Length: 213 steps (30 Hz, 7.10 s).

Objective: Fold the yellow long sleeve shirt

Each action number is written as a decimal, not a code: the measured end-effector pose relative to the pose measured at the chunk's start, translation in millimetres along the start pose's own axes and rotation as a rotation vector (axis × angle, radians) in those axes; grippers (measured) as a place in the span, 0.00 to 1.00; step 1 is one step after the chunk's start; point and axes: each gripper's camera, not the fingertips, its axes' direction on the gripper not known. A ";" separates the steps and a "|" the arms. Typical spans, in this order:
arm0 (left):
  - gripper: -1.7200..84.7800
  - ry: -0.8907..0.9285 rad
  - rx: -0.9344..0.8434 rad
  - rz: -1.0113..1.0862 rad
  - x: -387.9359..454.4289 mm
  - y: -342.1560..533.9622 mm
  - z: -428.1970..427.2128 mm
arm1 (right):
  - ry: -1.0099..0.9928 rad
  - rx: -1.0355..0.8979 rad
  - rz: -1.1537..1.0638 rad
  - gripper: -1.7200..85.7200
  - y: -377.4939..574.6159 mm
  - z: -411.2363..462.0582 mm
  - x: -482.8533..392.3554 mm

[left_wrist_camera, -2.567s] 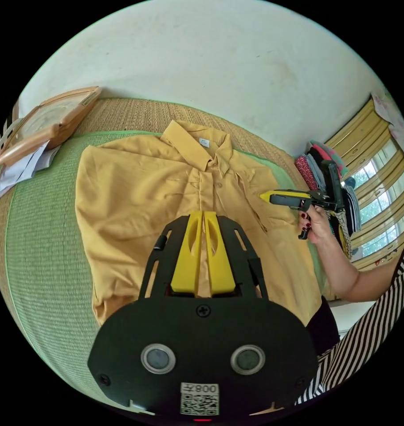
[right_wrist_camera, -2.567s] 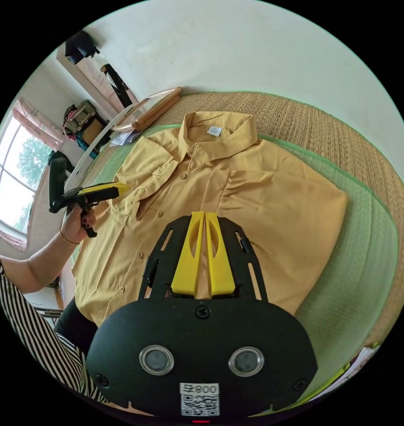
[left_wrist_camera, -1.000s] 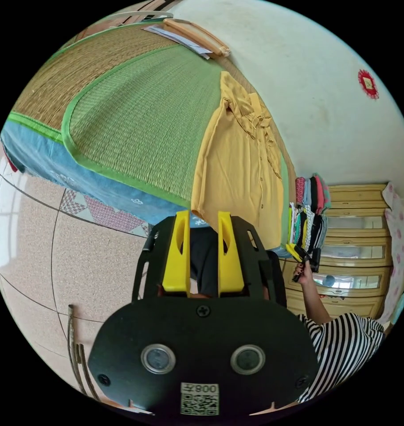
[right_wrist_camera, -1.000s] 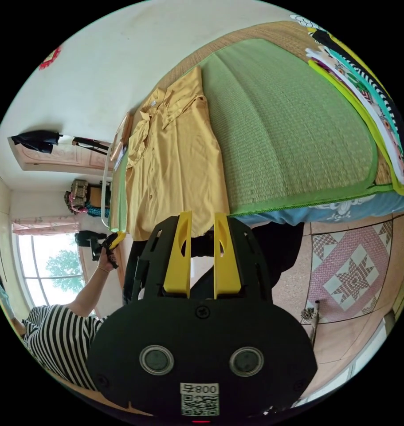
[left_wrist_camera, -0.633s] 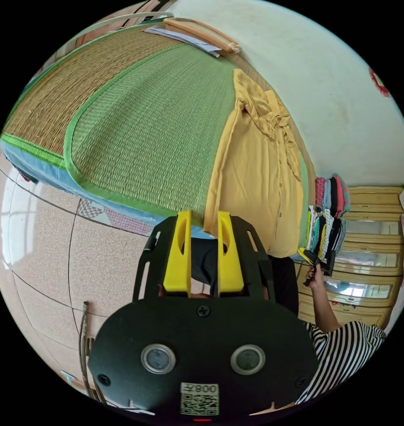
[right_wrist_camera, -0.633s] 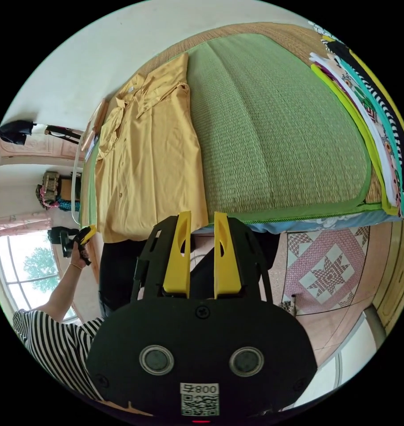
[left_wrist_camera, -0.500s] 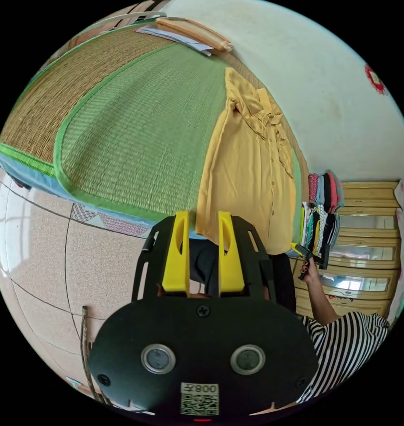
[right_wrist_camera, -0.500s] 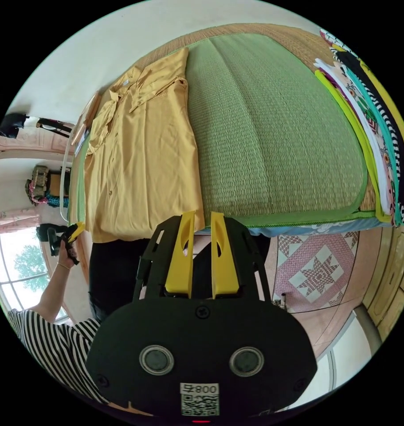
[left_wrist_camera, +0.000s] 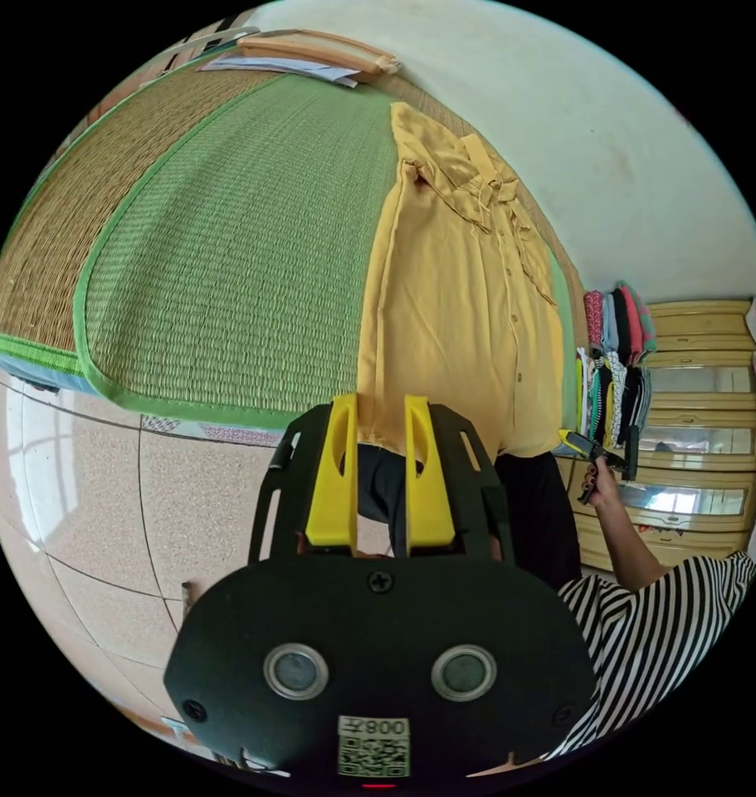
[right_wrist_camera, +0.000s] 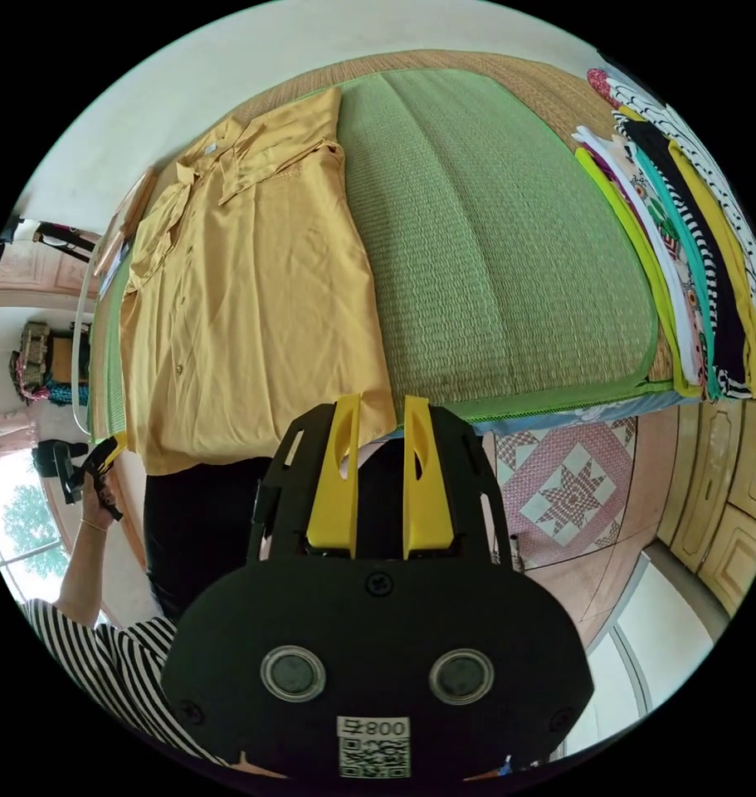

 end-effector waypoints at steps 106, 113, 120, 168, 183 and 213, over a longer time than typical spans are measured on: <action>0.04 0.430 0.244 0.100 -25.2 228.1 -17.6 | -0.676 0.267 -0.307 0.02 204.0 -38.4 239.8; 0.04 0.436 0.264 0.082 -8.9 172.3 -41.9 | -0.662 0.278 -0.286 0.02 143.5 -27.2 235.9; 0.04 0.426 0.294 0.078 8.9 103.5 -66.1 | -0.660 0.288 -0.248 0.02 67.6 -18.3 231.1; 0.12 0.491 0.023 -0.016 134.3 -182.2 -99.7 | -0.221 0.122 -0.459 0.10 -183.8 -63.8 -94.7; 0.11 0.461 -0.045 -0.085 184.5 -216.4 -107.9 | 0.302 0.106 -1.184 0.10 -87.0 -68.0 -404.4; 0.03 0.462 0.079 0.135 277.9 -304.7 -208.0 | 0.282 0.283 -1.084 0.03 -208.0 -224.5 -474.0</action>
